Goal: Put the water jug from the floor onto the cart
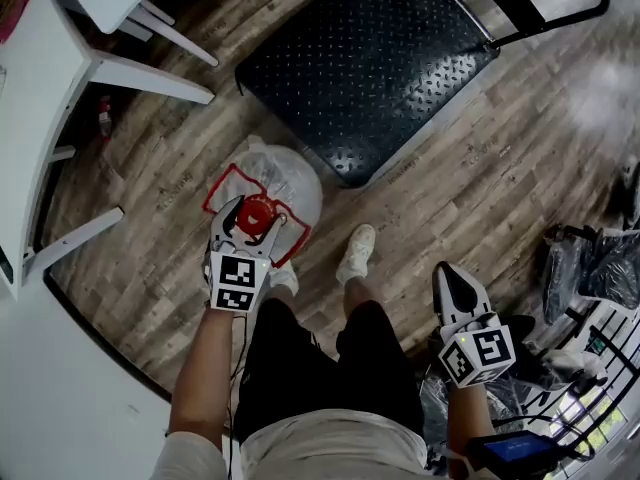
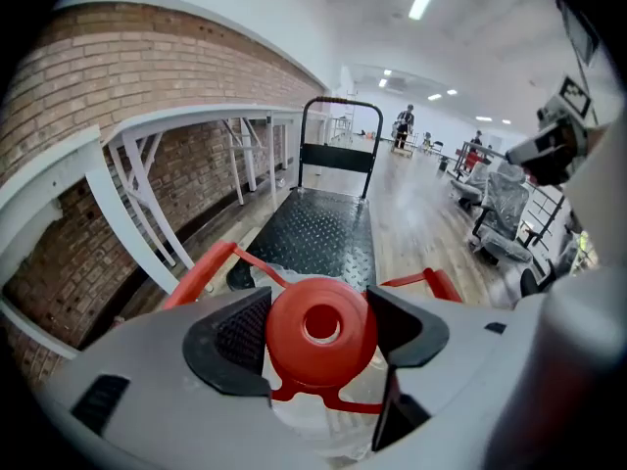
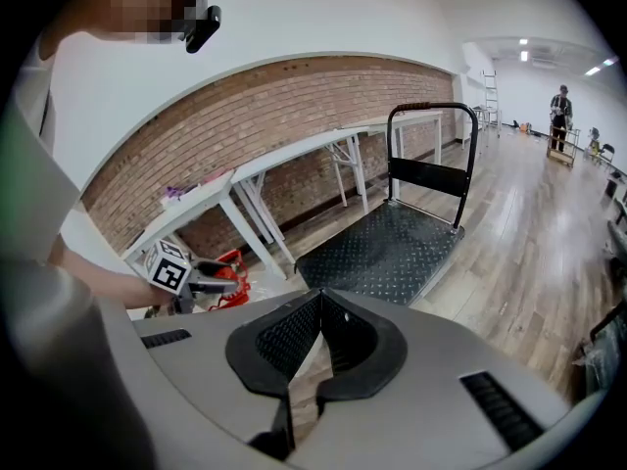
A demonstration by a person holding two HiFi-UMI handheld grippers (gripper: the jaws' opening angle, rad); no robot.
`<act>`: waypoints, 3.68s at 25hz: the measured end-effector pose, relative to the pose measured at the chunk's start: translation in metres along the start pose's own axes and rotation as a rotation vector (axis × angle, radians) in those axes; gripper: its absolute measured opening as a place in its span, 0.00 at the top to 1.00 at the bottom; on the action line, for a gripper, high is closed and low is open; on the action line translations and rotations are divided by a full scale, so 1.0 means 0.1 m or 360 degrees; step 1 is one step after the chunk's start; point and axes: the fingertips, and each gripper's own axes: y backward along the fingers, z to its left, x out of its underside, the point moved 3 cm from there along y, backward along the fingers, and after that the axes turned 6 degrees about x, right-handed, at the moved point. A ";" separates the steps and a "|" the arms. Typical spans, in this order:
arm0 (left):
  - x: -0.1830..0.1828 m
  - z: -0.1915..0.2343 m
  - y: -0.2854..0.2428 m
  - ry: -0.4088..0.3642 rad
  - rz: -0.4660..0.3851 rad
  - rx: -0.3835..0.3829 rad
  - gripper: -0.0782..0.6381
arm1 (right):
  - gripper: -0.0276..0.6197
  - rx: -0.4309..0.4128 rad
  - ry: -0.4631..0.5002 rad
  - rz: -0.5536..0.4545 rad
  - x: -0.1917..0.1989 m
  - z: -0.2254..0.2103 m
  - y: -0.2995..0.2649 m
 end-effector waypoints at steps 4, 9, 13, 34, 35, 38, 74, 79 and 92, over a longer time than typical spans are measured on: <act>-0.45 -0.09 0.32 -0.0064 -0.0057 0.0002 0.47 | 0.95 -0.0007 -0.0037 -0.0045 -0.12 0.01 0.04; -1.17 -0.23 0.72 -0.0143 -0.0148 0.0034 0.47 | 0.95 -0.0014 -0.0081 -0.0088 -0.25 0.01 0.14; -1.79 -0.40 0.87 -0.0200 -0.0266 0.0052 0.47 | 0.95 0.0001 -0.0119 -0.0119 -0.26 -0.10 0.26; -2.72 -1.01 -0.87 -0.0278 -0.0300 0.0232 0.47 | 0.95 0.0167 -0.0335 -0.0096 0.05 -1.03 0.54; -2.73 -1.03 -0.95 -0.0283 -0.0285 0.0229 0.47 | 0.95 0.0167 -0.0339 -0.0090 0.06 -1.06 0.55; -2.73 -1.07 -1.13 -0.0291 -0.0246 0.0217 0.47 | 0.95 0.0169 -0.0340 -0.0081 0.09 -1.11 0.56; -3.09 -1.13 -0.57 -0.0363 -0.0435 0.0206 0.40 | 0.95 0.0173 -0.0337 -0.0162 0.03 -0.98 0.72; -3.37 -1.31 0.33 -0.0432 -0.0616 0.0319 0.42 | 0.95 0.0142 -0.0282 -0.0242 -0.18 -0.71 0.74; -3.02 -1.16 2.52 -0.0543 -0.0984 0.0257 0.79 | 0.95 0.0167 -0.0092 -0.0518 -0.63 0.53 1.31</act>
